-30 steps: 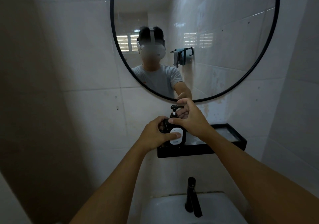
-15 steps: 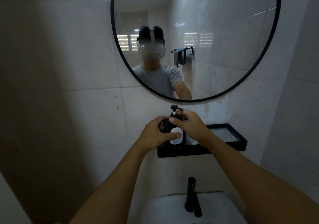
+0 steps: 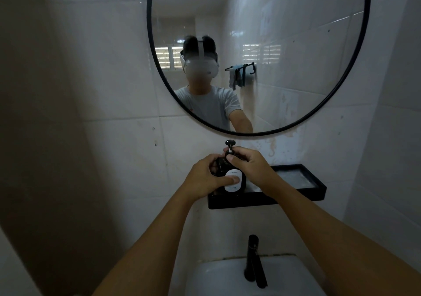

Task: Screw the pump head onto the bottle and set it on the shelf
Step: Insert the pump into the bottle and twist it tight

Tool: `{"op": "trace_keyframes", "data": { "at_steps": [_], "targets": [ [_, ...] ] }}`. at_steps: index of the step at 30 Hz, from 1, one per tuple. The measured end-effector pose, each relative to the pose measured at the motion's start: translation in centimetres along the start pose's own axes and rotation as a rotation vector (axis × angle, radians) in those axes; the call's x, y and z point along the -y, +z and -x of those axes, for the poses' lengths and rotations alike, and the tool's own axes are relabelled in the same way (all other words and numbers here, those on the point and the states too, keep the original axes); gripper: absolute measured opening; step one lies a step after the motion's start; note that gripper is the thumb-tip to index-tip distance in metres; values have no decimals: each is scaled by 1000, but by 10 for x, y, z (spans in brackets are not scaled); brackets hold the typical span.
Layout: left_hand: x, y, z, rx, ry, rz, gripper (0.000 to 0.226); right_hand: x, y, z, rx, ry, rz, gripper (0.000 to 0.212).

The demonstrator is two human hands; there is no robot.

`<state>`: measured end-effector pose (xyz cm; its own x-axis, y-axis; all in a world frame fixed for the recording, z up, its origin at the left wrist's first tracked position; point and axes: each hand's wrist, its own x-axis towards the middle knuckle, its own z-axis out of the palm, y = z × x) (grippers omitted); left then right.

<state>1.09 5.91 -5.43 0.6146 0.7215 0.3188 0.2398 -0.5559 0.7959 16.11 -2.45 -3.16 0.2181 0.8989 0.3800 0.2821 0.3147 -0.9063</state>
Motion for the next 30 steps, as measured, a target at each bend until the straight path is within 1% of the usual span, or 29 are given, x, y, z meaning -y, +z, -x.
{"op": "trace_keyframes", "data": {
  "at_steps": [5, 9, 10, 13, 15, 20, 25, 28, 30],
  "targets": [
    [0, 0, 0, 0, -1, 14, 65, -5, -1, -3, -48, 6, 59, 20],
    [-1, 0, 1, 2, 2, 20, 62, -11, 2, -4, -113, 21, 119, 37],
    [-1, 0, 1, 3, 2, 21, 62, -11, 2, -4, -110, 17, 101, 36],
    [-2, 0, 1, 2, 1, 21, 64, -7, 1, -2, -44, -1, 8, 25],
    [-2, 0, 0, 4, -3, 14, 64, -3, 0, -1, -16, 1, -24, 24],
    [-2, 0, 1, 0, -4, 8, 64, -3, 1, 0, -16, 6, -5, 28],
    [-3, -1, 2, 2, 4, 11, 63, -3, 2, -2, -58, 24, 44, 15],
    [-1, -1, 1, 5, 1, 15, 62, -7, 5, -6, -108, 45, 130, 29],
    [-1, -1, 0, 4, 3, 12, 61, -8, 6, -6, -121, 37, 132, 29]
  ]
}}
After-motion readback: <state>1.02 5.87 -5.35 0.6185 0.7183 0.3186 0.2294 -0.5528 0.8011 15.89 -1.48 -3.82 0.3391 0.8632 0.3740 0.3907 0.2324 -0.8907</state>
